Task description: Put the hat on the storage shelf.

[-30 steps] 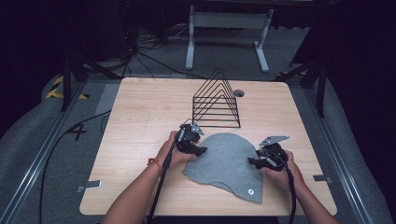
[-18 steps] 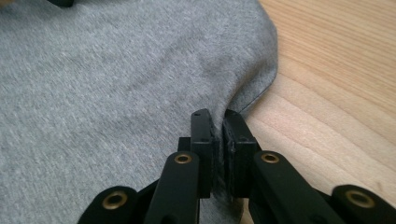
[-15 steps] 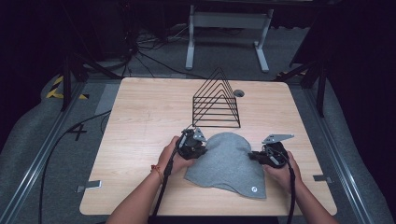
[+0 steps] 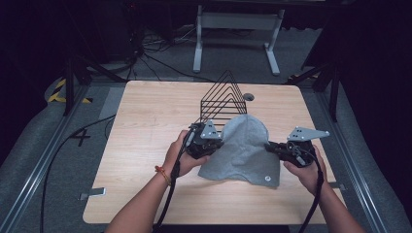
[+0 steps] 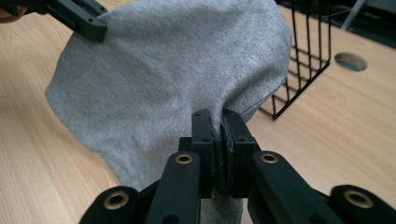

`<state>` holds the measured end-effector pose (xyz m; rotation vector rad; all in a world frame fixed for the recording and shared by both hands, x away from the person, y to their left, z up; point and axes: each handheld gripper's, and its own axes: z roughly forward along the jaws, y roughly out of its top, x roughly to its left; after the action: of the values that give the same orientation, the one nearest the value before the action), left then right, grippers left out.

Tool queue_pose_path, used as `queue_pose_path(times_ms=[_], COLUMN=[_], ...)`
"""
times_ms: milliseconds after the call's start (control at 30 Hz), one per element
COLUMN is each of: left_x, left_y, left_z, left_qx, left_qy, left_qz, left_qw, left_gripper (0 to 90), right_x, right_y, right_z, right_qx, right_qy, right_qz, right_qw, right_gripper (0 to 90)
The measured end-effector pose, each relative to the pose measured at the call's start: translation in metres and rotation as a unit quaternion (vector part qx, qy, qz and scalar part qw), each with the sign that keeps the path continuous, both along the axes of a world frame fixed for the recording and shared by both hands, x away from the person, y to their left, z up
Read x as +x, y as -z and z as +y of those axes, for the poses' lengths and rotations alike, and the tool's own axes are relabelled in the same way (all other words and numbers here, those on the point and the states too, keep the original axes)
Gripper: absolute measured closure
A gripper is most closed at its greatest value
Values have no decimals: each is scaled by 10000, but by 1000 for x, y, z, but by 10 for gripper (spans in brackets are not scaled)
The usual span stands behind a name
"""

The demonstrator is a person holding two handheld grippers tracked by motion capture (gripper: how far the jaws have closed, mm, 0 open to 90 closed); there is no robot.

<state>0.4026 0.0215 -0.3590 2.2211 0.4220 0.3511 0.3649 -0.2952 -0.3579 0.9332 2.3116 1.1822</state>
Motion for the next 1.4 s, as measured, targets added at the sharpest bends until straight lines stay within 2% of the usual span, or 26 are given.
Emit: queue_pose_path(times_ms=[133, 300, 367, 400, 500, 667, 767, 1067, 1233, 1367, 1400], left_x=[2, 2, 4, 5, 9, 18, 24, 42, 53, 64, 68], left_y=[-18, -44, -55, -61, -75, -93, -102, -119, -134, -141, -142], left_z=[3, 7, 9, 10, 10, 13, 15, 20, 20, 27, 29], left_qx=[-155, -152, -279, -273, -293, -341, -369, -533, -336, -396, -474], left_qy=[-23, -90, -113, -126, -216, -313, -399, -607, -705, -865, -900], left_qz=[-174, -450, -487, -559, -682, -773, -851, -872, -1055, -1032, -1005], left_qw=[9997, 9988, 9984, 9980, 9970, 9959, 9949, 9929, 9913, 9901, 9897], left_gripper=[854, 855, 856, 856, 856, 856, 856, 857, 857, 857, 857], right_x=[3, 9, 12, 14, 22, 32, 38, 56, 67, 79, 83], right_y=[-18, -45, -57, -63, -79, -100, -111, -132, -147, -157, -159], right_z=[-2, 2, 4, 6, 11, 19, 22, 27, 33, 37, 39], right_qx=[-9, -69, -82, -150, -177, -234, -163, -96, -156, -173, -176], right_qy=[20, -21, -46, -32, -11, 7, 23, 25, 105, 136, 147], right_qz=[-187, -431, -499, -584, -648, -862, -913, -1084, -1220, -1278, -1292], right_qw=[9998, 9990, 9987, 9982, 9977, 9960, 9957, 9941, 9924, 9916, 9914], right_gripper=[850, 850, 850, 850, 850, 850, 849, 850, 850, 850, 850])
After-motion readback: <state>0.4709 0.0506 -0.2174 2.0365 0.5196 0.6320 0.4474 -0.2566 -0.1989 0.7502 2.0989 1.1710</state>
